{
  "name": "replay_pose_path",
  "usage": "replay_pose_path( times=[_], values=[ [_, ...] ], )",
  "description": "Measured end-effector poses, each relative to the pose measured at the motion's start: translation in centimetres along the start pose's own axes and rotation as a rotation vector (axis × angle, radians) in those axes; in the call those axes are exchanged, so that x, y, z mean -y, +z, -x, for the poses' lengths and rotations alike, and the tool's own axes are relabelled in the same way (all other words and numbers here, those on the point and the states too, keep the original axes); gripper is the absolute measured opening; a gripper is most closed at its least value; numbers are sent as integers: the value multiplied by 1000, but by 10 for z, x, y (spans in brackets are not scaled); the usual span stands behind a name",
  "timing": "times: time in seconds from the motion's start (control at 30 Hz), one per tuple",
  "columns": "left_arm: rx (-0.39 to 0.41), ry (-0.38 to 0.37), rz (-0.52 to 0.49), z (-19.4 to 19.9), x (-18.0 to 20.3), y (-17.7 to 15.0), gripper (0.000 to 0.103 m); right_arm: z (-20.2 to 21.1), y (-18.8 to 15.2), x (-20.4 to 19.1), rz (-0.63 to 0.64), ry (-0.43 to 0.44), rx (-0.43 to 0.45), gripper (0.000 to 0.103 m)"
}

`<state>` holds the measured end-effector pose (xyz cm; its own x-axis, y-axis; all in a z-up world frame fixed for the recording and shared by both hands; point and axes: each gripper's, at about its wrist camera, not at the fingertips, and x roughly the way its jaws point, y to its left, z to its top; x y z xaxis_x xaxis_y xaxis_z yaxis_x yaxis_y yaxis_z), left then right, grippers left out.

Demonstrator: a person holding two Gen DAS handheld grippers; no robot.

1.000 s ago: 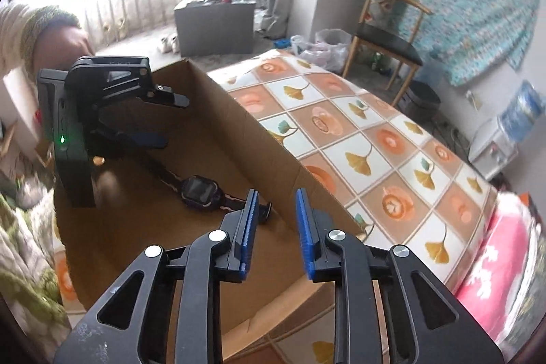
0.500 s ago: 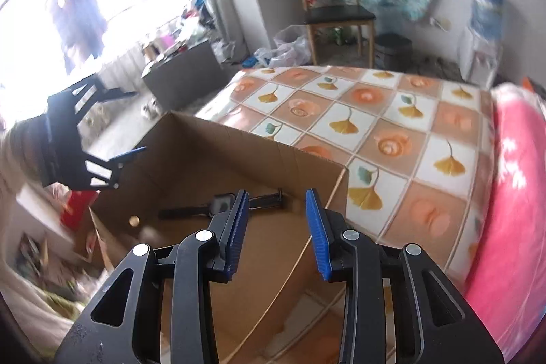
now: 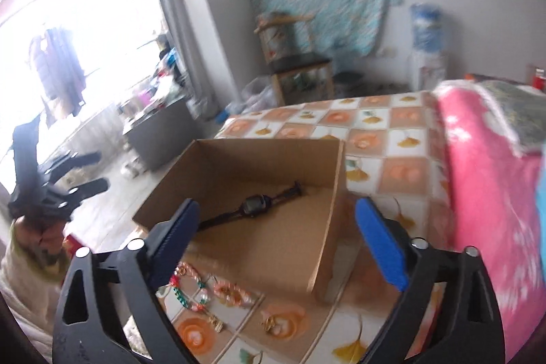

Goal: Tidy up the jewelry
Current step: 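Withdraw both grippers from the box toward the bracelets on the table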

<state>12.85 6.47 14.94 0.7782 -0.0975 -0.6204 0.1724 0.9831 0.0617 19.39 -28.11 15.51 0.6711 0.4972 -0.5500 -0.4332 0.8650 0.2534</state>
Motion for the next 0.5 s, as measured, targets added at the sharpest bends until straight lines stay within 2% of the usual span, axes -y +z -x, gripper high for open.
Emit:
replay_pose_path(
  times=[0.07, 0.13, 0.23, 0.3, 0.4, 0.5],
  values=[
    [12, 14, 5, 8, 8, -34, 98, 7, -33, -9, -33, -48, -15, 95],
    [-9, 14, 24, 4, 15, -65, 98, 3, -66, -15, -65, -101, -81, 95],
    [-107, -10, 57, -12, 26, -110, 98, -15, -111, -20, -84, -225, -212, 95],
    [-169, 7, 77, -29, 34, -139, 98, -26, -139, -21, -91, -293, -272, 95],
    [-212, -23, 142, -49, 35, -162, 97, -39, -161, -18, -102, -346, -327, 95],
    [-213, 9, 157, -60, 34, -172, 97, -51, -172, -8, -111, -409, -378, 95]
  ],
)
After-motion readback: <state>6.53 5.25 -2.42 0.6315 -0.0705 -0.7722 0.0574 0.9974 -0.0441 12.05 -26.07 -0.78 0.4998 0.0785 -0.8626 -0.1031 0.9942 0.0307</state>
